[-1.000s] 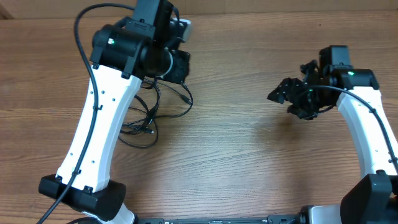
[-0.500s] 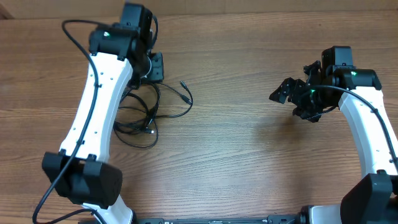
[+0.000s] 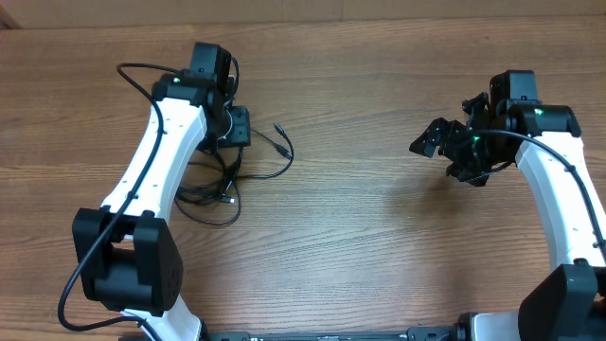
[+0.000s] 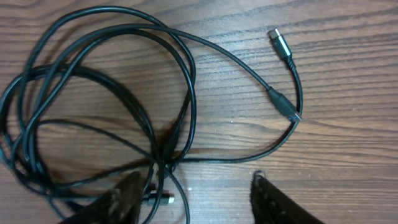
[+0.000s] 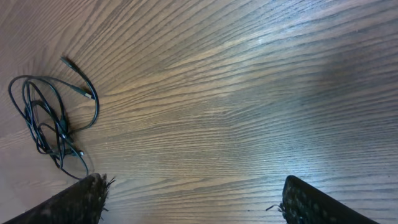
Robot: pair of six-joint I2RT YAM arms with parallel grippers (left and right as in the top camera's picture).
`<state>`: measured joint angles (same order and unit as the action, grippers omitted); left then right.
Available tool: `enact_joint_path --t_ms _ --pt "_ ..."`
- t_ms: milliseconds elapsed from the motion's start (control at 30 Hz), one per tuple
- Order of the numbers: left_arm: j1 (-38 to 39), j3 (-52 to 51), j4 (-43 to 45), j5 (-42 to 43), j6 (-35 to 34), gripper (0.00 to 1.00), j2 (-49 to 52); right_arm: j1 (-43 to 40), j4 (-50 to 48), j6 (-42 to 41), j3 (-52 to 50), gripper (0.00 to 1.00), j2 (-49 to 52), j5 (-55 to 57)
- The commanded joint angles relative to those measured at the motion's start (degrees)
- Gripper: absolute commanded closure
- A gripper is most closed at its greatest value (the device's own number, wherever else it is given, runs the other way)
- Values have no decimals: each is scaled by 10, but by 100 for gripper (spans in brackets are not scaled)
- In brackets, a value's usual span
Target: Untangle cables
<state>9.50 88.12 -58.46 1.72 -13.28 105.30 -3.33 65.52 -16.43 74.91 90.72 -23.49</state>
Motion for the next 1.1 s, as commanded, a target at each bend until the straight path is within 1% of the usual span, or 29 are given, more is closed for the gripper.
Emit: enact_joint_path --t_ms 0,33,100,200,333,533,600,733,867,1067 --pt "-3 -23 16 9 37 41 3 2 -3 4 0 11 1 5" --pt "-5 -28 23 11 50 38 3 2 -3 5 0 11 1 5" --pt "-6 -39 38 13 74 37 3 2 -3 5 0 11 1 6" --pt "-6 -57 55 16 90 33 3 2 -6 4 0 10 1 12" --pt "-6 -94 85 12 97 34 3 2 -6 4 0 9 1 14" --pt "-9 -144 158 13 96 35 3 2 -6 4 0 9 1 14" --pt "-7 -164 188 13 86 38 3 2 -7 4 0 9 1 14" --pt "2 -200 249 -1 62 49 3 2 -7 5 0 9 1 16" --pt "9 -229 300 -25 34 51 4 2 -6 16 0 8 1 16" --pt "21 -251 341 -45 30 56 4 2 -6 15 0 8 1 16"
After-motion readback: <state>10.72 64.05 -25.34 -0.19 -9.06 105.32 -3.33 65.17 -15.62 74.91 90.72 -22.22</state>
